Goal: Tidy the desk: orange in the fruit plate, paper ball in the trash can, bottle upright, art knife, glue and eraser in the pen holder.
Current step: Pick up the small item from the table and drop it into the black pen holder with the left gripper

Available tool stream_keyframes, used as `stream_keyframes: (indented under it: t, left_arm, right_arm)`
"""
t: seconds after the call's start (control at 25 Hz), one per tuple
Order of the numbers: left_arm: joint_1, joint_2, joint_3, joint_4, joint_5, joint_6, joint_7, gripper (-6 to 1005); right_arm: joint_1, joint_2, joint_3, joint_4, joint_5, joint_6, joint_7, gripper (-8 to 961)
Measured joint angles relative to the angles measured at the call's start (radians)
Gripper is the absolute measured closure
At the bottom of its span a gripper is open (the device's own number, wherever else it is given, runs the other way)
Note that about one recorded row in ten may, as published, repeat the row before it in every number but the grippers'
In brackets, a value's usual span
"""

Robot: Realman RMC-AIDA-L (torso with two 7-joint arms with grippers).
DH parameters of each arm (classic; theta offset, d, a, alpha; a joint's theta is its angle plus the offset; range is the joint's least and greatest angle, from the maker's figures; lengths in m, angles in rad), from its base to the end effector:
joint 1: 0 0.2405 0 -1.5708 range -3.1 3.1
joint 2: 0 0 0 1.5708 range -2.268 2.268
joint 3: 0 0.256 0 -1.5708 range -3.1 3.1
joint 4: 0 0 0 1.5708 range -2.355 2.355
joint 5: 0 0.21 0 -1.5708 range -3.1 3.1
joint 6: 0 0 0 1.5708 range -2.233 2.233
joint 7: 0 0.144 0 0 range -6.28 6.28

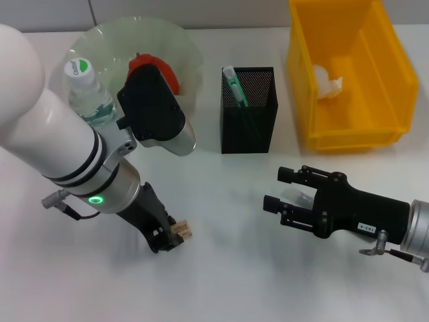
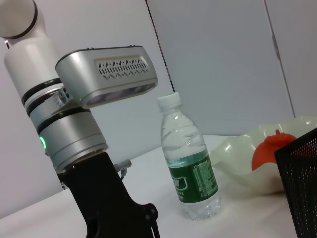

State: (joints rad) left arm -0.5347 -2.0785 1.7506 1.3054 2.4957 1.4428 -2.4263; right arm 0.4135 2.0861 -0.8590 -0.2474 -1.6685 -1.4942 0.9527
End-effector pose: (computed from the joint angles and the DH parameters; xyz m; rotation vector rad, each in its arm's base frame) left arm -0.1830 0.3083 -0.0703 -2.8728 -0.5473 0.6813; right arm 0.2907 0.2630 -0.0641 -2.6047 0.6571 0.9342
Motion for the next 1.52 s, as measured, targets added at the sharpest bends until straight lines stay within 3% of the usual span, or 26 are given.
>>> stream_keyframes:
  t: [0.12,0.4,0.56,0.76,0.84,0.88,0.96,1.16,1.2,1.24,1.28,1.52]
  left_arm:
    - [-0.002,0.000,0.000,0.000,0.000,-0.010,0.003,712]
    - [-0.004,0.000,-0.007,0.004,-0.005,-0.010,0.015,716]
    - [-0.004,0.003,-0.054,0.029,-0.067,0.005,0.046,718]
    - [0.027,0.007,-0.174,0.119,-0.222,0.029,0.135,719]
    - [0.027,0.007,-0.174,0.119,-0.222,0.029,0.135,718]
    - [0.030,0.008,-0.237,0.138,-0.296,0.022,0.195,718]
    - [0.006,0.007,-0.270,0.126,-0.324,-0.008,0.216,718]
    - [0.006,0.007,-0.270,0.126,-0.324,-0.008,0.216,720]
    - [-0.041,0.005,-0.290,0.076,-0.328,-0.133,0.216,721]
    - [-0.041,0.005,-0.290,0.076,-0.328,-0.133,0.216,721]
    - [-0.058,0.002,-0.281,0.049,-0.331,-0.223,0.221,722]
    - [-0.080,0.000,-0.240,0.005,-0.333,-0.331,0.208,702]
  right_arm:
    - [0.004,0.000,0.000,0.001,0.003,0.005,0.000,264]
    - [0.009,-0.002,0.000,0.003,0.010,0.014,0.000,263]
    - [0.008,-0.001,0.001,0.003,0.011,0.015,0.000,264]
    - [0.002,-0.001,0.013,0.003,0.011,0.022,-0.001,264]
    - [0.000,0.000,0.018,0.004,0.011,0.032,-0.006,263]
    - [-0.001,0.000,0.021,0.006,0.012,0.037,-0.011,263]
    - [-0.001,0.000,0.026,0.013,0.012,0.042,-0.024,263]
    - [-0.002,0.001,0.026,0.029,0.012,0.044,-0.027,263]
    - [-0.002,0.001,0.026,0.034,0.012,0.044,-0.027,264]
    - [-0.002,0.002,0.026,0.037,0.012,0.045,-0.027,264]
    - [-0.002,0.002,0.026,0.039,0.012,0.045,-0.027,264]
    - [0.000,0.002,0.026,0.054,0.012,0.044,-0.028,264]
